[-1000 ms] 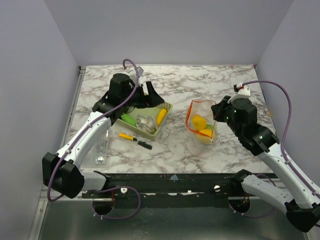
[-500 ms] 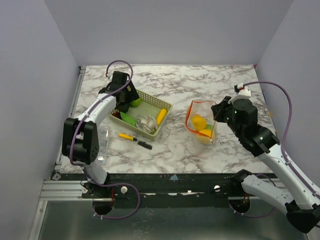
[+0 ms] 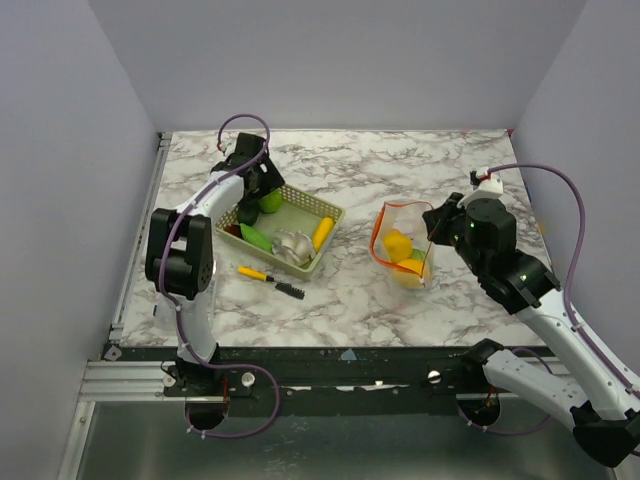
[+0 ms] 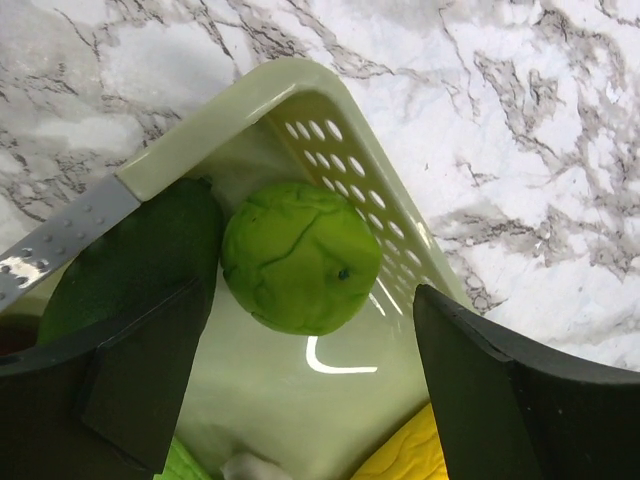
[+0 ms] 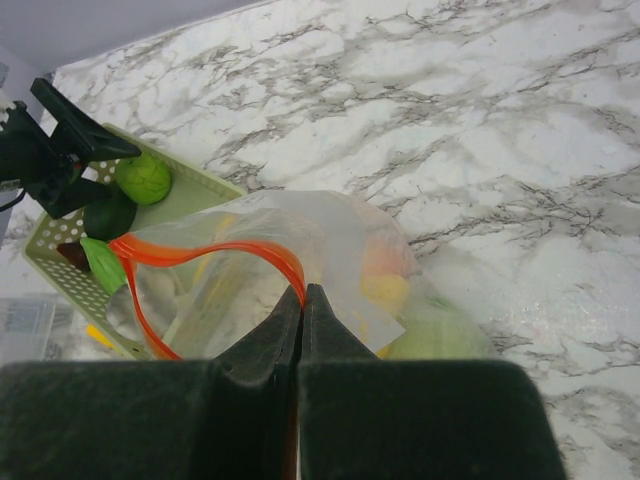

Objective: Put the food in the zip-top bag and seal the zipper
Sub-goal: Pick up the fake fruit from the bin.

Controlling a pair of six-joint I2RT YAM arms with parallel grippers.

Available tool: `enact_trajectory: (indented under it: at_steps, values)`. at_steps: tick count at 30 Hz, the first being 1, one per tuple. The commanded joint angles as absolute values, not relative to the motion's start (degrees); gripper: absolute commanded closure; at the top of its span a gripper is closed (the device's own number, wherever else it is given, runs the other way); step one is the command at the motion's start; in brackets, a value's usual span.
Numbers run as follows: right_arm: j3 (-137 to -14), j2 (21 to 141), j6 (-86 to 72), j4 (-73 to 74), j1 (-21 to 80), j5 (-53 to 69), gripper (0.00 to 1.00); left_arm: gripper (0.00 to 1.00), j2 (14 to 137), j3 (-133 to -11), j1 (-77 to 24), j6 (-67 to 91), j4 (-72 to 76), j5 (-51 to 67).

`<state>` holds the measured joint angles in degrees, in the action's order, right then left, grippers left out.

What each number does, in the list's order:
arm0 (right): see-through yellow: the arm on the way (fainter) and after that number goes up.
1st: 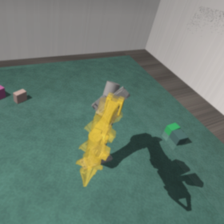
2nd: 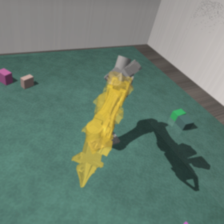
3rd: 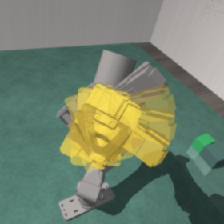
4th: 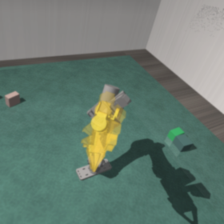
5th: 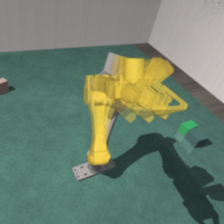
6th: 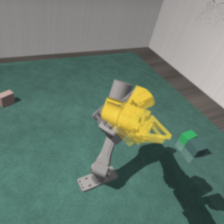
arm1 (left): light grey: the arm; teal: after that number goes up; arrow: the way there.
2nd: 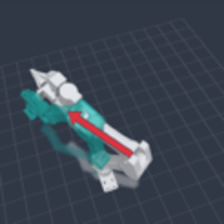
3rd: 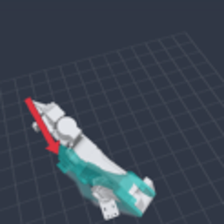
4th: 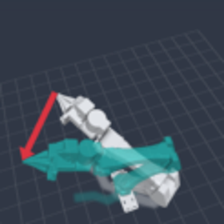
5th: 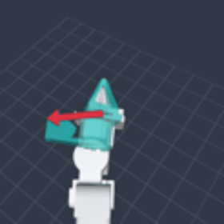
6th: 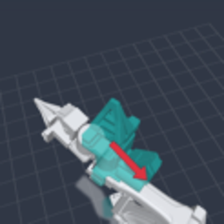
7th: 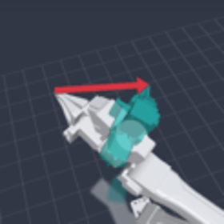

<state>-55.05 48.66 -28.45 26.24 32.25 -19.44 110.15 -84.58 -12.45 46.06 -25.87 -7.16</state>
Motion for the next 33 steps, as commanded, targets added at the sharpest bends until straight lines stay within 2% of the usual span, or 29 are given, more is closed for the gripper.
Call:
enact_trajectory:
  at_steps: [1,9,14,16,21,27,33]
  values:
    - [-55.04,48.6,-28.87,24.3,32.46,-19.07,0.99,0.16,113.32,-88.01,-11.87,51.48,-27.48,-5.71]
    - [-55.21,48.89,-29.21,24.14,32.46,-18.82,0.99,0.25,116.4,-91.37,-11.78,56.73,-31.97,-5.25]
    - [-55.38,48.81,-29.25,24.29,32.47,-18.94,0.99,0.42,116.79,-91.08,-11.69,59.21,-31.56,-5.5]
    - [-55.54,48.72,-29.25,24.39,32.44,-18.97,0.99,0.45,116.97,-90.88,-11.69,59.41,-31.25,-5.19]
    - [-55.74,48.47,-29.23,24.61,32.49,-19.06,0.99,0.64,116.12,-90.17,-11.71,57.96,-31.04,-4.28]
    - [-55.43,48.61,-29.43,24.25,32.47,-18.68,0.99,0.75,108.67,-85.63,-11.8,56.89,-30.15,-3.68]
    - [-55.17,49.02,-29.92,23.54,32.5,-17.78,0.99,0.77,98.95,-79.54,-12.06,56.45,-29.46,-0.15]
